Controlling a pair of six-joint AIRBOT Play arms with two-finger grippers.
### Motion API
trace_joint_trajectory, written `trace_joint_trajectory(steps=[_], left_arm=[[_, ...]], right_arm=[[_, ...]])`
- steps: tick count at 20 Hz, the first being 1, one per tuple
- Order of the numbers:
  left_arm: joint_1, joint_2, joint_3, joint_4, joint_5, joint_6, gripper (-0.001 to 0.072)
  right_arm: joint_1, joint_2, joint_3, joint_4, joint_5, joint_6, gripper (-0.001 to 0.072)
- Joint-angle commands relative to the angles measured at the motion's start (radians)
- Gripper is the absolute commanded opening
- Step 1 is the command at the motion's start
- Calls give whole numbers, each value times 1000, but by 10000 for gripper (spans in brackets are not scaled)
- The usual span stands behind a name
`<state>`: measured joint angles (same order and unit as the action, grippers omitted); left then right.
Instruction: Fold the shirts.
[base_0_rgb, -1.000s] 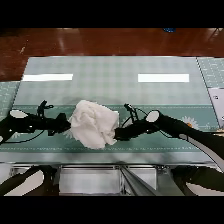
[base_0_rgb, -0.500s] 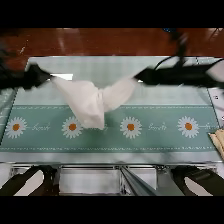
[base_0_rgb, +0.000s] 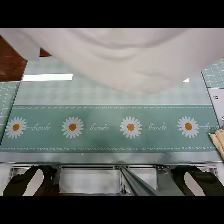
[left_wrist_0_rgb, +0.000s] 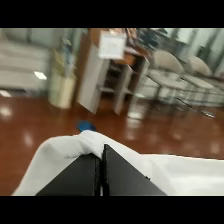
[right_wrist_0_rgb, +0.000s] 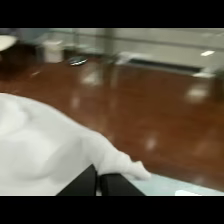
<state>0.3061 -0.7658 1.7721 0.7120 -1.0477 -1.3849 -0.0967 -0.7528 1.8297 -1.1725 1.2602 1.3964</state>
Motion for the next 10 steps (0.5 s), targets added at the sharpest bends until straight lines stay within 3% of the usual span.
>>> trace_joint_trajectory(steps=[1, 5, 7, 10], left_arm=[[32, 152, 60, 235, -74, -52, 18], [32, 262, 14, 435, -311, -108, 18], [29, 313, -92, 486, -359, -177, 19], [31, 372, -311, 527, -392, -189, 19]], right_arm=[[-32, 119, 49, -210, 63, 51, 22], [-32, 168, 48, -340, 189, 101, 22], [-32, 168, 28, -344, 192, 119, 22], [-32, 164, -75, -365, 177, 118, 22]])
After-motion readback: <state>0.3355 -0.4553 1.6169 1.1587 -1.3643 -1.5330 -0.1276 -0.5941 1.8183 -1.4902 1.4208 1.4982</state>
